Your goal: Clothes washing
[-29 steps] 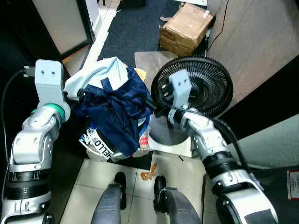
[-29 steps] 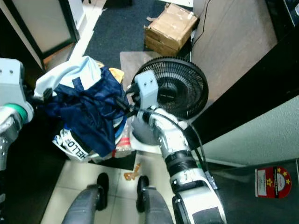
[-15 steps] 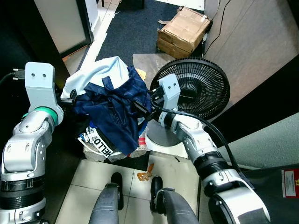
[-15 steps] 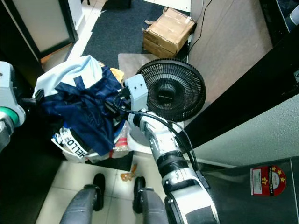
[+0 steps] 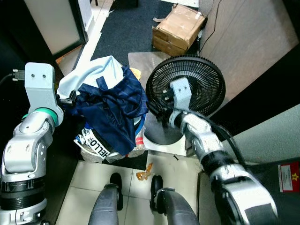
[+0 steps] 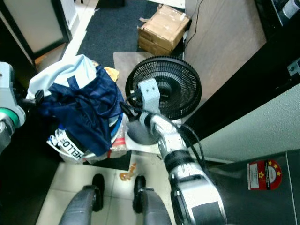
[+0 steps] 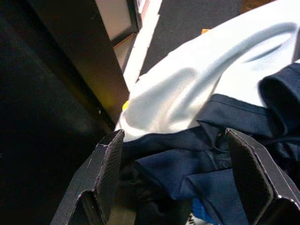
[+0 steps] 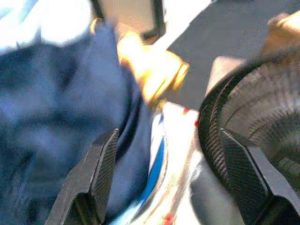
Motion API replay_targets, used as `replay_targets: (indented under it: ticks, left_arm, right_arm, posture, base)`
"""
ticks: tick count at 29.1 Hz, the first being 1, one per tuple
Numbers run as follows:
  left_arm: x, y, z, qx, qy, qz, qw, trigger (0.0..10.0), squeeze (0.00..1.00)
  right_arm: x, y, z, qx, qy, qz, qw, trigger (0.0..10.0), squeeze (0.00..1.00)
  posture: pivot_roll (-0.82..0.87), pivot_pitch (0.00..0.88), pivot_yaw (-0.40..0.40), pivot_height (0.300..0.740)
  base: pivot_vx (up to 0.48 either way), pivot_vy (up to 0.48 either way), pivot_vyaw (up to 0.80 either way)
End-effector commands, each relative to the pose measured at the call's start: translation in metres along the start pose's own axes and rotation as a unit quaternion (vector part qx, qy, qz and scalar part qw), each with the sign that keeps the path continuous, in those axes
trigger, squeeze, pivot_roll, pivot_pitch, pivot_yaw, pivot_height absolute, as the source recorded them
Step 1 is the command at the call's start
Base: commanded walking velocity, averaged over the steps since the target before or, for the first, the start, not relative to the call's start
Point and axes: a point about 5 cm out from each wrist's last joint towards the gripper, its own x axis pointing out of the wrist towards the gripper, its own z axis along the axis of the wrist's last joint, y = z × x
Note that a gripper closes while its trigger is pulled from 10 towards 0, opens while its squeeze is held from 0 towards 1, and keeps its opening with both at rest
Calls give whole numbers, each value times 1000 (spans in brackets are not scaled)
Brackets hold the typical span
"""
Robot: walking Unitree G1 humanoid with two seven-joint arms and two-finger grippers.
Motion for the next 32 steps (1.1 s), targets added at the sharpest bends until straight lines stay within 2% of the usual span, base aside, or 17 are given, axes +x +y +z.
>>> replay_targets:
  ticks: [1,6,10,13,17,20,23,24,26,32]
  left_arm:
    - [-3,1,-6,1,13,3,1000,10000,0]
    - [-10,9,-8,4,16,20,1000,10000,0]
    - [-13,10,-9,3,18,25,1000,10000,0]
    - [-11,9,-9,4,17,24,1000,10000,0]
    - [-5,0,5,-1,-23,-5,1000,10000,0]
    - [-6,-3,14,1,-48,-20,999,10000,0]
    - [-10,-6,27,20,-92,-51,994,10000,0]
    - [-10,-6,27,20,-92,-51,994,10000,0]
    - [-12,-7,35,25,-114,-65,991,10000,0]
    - [-8,-4,42,14,-129,-61,990,10000,0]
  right_arm:
    - [-3,-1,-13,13,19,-8,1000,10000,0]
    - [6,15,-11,-2,37,11,999,10000,0]
    - [8,13,-6,1,27,7,1000,10000,0]
    - [8,7,1,9,6,0,1000,10000,0]
    - [3,-8,14,13,-36,-17,999,10000,0]
    - [-2,-16,18,14,-59,-27,998,10000,0]
    - [-15,-30,22,13,-96,-63,993,10000,0]
    - [-15,-30,22,13,-96,-63,993,10000,0]
    - [-27,-39,21,19,-114,-99,988,10000,0]
    - [-41,-45,18,26,-132,-139,981,10000,0]
  posture:
    - [143,350,-70,740]
    - [167,374,-105,740]
    - [164,367,-104,740]
    - [156,356,-100,740]
    - [128,296,-93,740]
    - [116,262,-88,740]
    - [100,181,-63,740]
    - [100,181,-63,740]
    - [97,160,-56,740]
    - [71,124,-35,740]
  base:
    - [0,0,0]
    - [0,0,0]
    - [0,0,0]
    - [0,0,0]
    - [0,0,0]
    - [0,0,0]
    - [0,0,0]
    - [0,0,0]
    - [0,0,0]
    - [0,0,0]
